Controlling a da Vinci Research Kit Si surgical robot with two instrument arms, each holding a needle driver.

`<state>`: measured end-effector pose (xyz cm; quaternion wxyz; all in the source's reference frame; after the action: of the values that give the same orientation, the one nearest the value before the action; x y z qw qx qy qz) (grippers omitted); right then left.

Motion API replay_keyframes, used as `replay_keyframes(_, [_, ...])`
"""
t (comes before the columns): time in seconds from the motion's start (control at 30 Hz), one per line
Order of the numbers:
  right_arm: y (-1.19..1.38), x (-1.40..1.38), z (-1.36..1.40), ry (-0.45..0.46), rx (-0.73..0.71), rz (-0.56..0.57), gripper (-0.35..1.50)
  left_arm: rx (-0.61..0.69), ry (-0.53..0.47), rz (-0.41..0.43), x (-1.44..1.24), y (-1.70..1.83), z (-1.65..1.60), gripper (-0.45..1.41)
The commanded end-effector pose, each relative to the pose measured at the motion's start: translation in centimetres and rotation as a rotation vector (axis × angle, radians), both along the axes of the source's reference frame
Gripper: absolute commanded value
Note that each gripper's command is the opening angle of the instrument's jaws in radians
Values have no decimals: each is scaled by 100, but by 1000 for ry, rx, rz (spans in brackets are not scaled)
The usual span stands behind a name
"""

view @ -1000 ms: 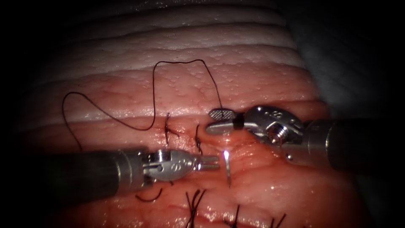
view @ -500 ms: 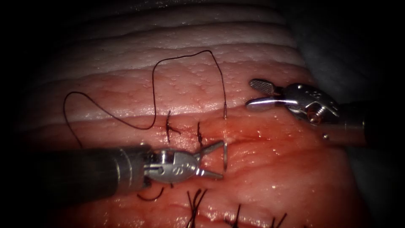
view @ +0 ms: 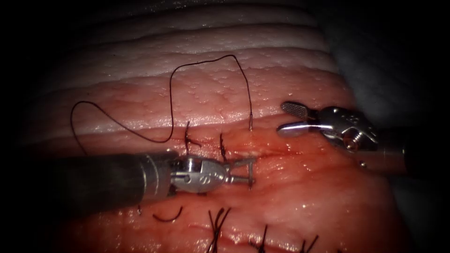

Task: Wound Closure
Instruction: Pull needle the rest of the way through using left grapser

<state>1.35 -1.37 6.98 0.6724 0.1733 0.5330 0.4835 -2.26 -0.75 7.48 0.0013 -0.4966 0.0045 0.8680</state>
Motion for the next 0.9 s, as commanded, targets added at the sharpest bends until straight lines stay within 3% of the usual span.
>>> replay_keyframes(0.03, [-1, 7, 5, 2, -1, -1, 99, 7, -4, -3, -7, 1, 5, 2])
replay_keyframes(0.1, [-2, 7, 5, 2, -2, -1, 98, 10, -10, 0, -10, 1, 4, -15])
replay_keyframes(0.13, [-2, 7, 5, 0, -7, -3, 98, 12, -17, 4, -11, 0, 3, -37])
replay_keyframes(0.17, [-2, 7, 5, 0, -8, -3, 98, 22, -24, 10, -12, -1, 1, -45])
replay_keyframes(0.33, [-3, 2, 5, 5, 8, 2, 84, 80, -70, 43, -14, -4, -15, -45])
replay_keyframes(0.53, [-12, 2, 7, 31, 53, 14, 79, 328, -135, 4, -8, -2, -35, -45])
replay_keyframes(0.67, [-18, 2, 10, 57, 75, 3, 84, 605, -185, -15, -7, 1, -52, -45])
replay_keyframes(0.77, [-20, 2, 10, 57, 76, -6, 86, 687, -202, -13, -7, 4, -59, -45])
replay_keyframes(0.8, [-21, 2, 11, 56, 77, -12, 86, 779, -241, -4, -7, 8, -70, -45])
replay_keyframes(0.9, [-22, 2, 11, 54, 86, -23, 79, 822, -289, 19, -5, 13, -86, -45])
